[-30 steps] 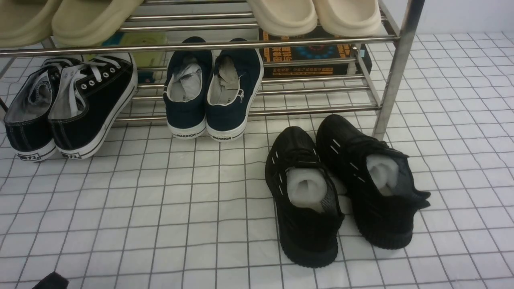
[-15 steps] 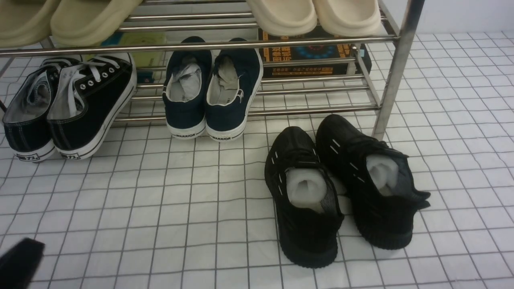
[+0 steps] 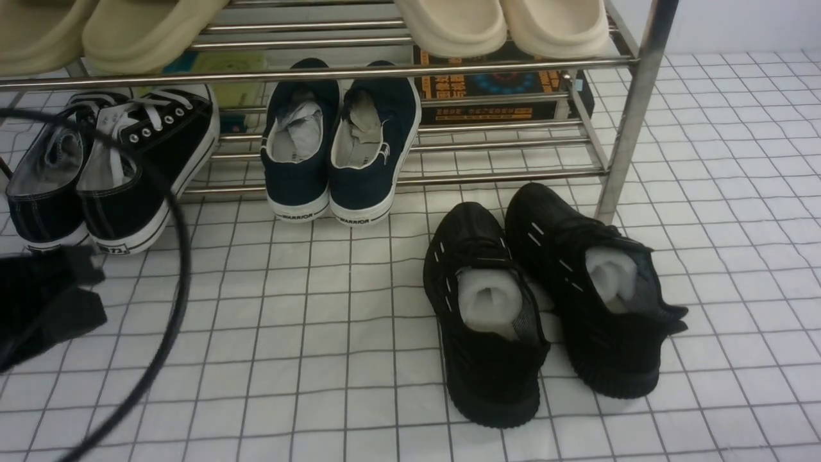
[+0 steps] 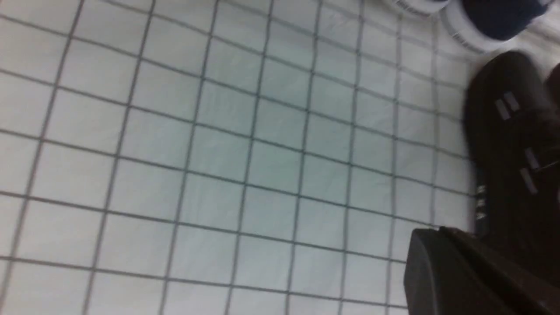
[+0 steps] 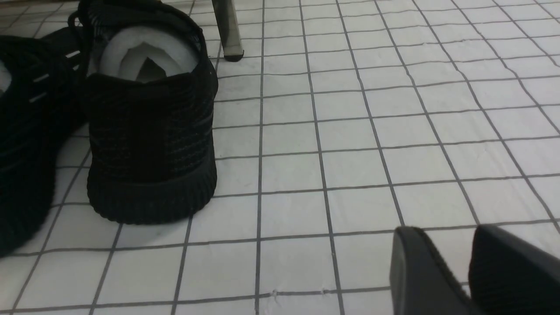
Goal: Take the shoes off the shelf with your hand from the white checkered tablecloth.
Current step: 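Grasp the leftmost shoe on the bottom shelf of the shoe rack with the left gripper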
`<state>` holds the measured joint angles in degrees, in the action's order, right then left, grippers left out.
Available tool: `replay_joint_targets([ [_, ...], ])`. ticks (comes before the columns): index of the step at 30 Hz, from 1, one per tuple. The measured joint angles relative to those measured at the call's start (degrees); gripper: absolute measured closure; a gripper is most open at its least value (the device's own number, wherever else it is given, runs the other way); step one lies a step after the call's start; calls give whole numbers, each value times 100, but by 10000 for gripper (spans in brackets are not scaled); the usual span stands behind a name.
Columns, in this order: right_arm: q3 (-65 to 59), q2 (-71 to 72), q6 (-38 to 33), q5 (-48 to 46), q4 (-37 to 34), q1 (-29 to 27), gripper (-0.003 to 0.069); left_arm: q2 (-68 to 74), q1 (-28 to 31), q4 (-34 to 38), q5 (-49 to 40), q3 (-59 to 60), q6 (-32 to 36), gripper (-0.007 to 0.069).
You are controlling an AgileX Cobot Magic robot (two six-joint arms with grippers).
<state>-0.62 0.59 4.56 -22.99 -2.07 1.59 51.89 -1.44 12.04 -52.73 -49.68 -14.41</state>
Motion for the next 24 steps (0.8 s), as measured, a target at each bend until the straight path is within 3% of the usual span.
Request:
replay_joint_targets([
  [4, 0, 0, 0, 0, 0, 0, 456, 1190, 0, -537, -360, -975, 232, 617],
  [9, 0, 0, 0, 0, 0, 0, 456, 2039, 0, -501, -212, -1590, 545, 594],
  [16, 0, 0, 0, 0, 0, 0, 455, 3045, 0, -385, -33, -2131, 745, 443],
  [17, 0, 0, 0, 0, 0, 0, 452, 3176, 0, -503, 54, -2293, 750, 379],
  [20, 0, 0, 0, 0, 0, 0, 447, 3381, 0, -820, 372, -2511, 757, 287],
  [24, 0, 0, 0, 0, 0, 0, 445, 3615, 0, -1048, 844, -2556, 757, 217],
])
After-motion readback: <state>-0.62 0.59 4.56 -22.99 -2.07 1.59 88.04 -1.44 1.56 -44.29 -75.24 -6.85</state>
